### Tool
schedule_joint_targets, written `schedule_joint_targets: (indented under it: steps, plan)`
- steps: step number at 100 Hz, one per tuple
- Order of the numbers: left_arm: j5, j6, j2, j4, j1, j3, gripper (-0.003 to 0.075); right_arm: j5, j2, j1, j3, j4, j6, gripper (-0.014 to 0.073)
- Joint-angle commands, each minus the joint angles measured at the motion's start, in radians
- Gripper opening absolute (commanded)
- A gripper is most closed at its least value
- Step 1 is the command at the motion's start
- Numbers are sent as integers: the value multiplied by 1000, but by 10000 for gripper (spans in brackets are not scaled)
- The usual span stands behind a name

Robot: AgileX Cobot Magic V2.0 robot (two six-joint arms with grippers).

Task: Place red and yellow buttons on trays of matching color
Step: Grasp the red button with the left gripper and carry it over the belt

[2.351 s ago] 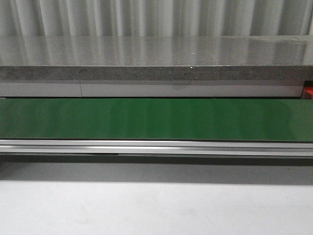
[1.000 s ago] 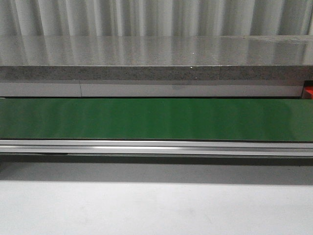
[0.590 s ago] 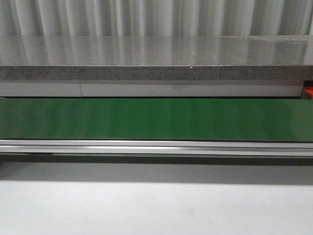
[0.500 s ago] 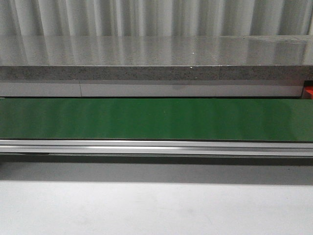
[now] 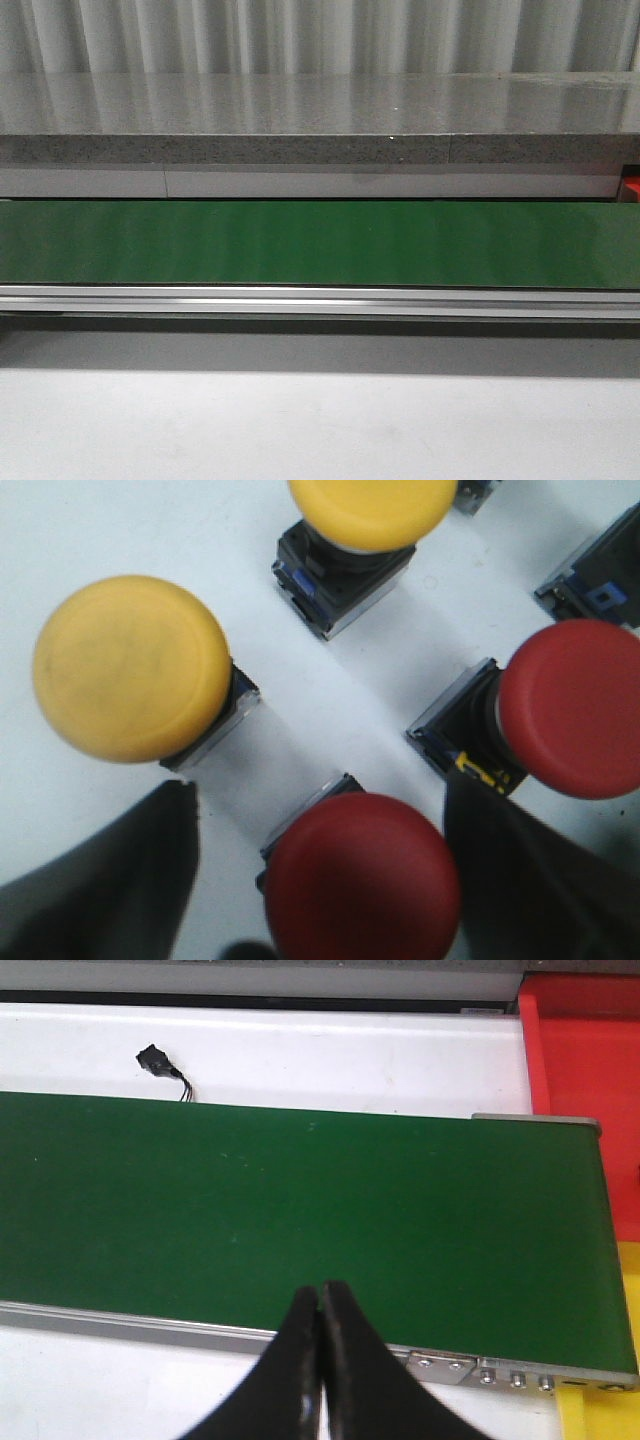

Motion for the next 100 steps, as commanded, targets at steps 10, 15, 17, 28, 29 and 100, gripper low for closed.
schedule_joint_targets:
  steps: [10, 15, 17, 28, 29, 100]
  plan:
    - [-38, 5, -56, 11, 3, -28, 62, -57, -8, 2, -23, 3, -11, -67]
    - [-35, 13, -78, 14, 3, -28, -18, -57, -8, 2, -23, 3, -11, -67]
    - [-35, 18, -90, 14, 3, -28, -17, -57, -8, 2, -23, 3, -11, -67]
    - [-16, 72, -176, 14, -7, -28, -20, -57, -8, 2, -23, 3, -11, -67]
    - [-13, 80, -190, 14, -10, -28, -20, -57, -8, 2, -23, 3, -11, -67]
    - [169, 476, -284, -194, -248, -177, -20, -57, -8, 2, -23, 3, -11, -67]
